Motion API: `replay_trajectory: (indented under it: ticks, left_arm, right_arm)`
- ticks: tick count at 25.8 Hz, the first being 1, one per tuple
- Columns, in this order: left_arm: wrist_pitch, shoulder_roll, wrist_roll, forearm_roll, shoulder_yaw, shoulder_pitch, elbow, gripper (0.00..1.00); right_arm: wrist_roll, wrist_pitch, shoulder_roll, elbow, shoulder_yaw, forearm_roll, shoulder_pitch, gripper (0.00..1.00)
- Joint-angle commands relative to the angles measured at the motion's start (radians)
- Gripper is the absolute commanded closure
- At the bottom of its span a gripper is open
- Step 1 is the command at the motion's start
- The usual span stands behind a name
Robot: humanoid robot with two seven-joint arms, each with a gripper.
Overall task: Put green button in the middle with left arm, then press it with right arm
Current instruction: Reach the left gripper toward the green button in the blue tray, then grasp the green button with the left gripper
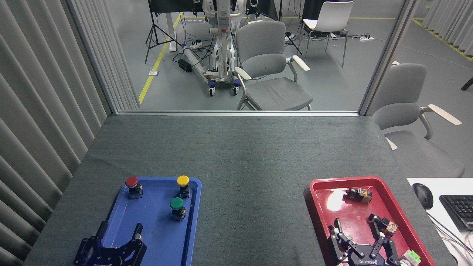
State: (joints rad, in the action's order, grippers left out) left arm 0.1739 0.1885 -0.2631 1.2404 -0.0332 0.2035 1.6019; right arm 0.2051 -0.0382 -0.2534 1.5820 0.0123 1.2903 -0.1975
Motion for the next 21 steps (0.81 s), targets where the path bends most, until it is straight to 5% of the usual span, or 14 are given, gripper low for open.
replay_trajectory:
  ticks: [1,14,21]
  left_arm:
    - [0.013,0.012,0.007,0.004,0.055,-0.003,-0.008,0.00]
    - [0.018,0.042,0.015,0.001,0.101,-0.019,-0.027,0.00]
    - [0.134,0.103,0.019,-0.007,0.294,-0.213,-0.267,0.01]
  right_arm:
    - [0.002,0.004,0.002,0.009,0.003,0.000,-0.016,0.00]
    - [0.008,0.015,0.002,0.003,0.000,0.001,-0.014,0.00]
    - [0.010,0.014,0.002,0.000,0.000,0.000,-0.013,0.00]
